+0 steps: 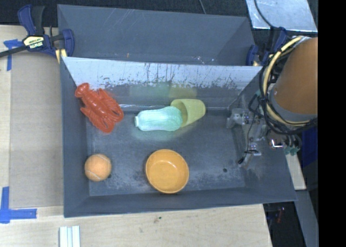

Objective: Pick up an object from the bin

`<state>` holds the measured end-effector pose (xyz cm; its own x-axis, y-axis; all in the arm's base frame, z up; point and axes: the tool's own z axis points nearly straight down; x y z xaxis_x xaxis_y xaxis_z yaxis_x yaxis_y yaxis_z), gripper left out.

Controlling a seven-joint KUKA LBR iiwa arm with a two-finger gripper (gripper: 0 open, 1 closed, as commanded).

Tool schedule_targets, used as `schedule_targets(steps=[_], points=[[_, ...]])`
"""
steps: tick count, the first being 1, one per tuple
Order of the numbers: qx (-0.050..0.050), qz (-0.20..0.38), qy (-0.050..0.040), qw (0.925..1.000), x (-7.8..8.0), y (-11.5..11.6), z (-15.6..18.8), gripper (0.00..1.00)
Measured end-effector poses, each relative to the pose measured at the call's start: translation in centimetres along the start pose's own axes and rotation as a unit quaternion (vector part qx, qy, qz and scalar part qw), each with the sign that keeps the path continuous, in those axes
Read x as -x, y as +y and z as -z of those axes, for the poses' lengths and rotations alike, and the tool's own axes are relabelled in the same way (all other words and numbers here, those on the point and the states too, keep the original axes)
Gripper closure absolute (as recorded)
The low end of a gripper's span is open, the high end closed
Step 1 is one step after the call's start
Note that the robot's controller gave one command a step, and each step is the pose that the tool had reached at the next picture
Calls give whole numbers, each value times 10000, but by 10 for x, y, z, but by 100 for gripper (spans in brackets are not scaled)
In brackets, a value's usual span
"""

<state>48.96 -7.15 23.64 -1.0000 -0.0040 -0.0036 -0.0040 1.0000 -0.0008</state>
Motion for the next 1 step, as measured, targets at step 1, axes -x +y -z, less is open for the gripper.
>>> schedule_targets(steps=[1], points=[[0, 0, 0, 10000, 0, 0, 0, 0]])
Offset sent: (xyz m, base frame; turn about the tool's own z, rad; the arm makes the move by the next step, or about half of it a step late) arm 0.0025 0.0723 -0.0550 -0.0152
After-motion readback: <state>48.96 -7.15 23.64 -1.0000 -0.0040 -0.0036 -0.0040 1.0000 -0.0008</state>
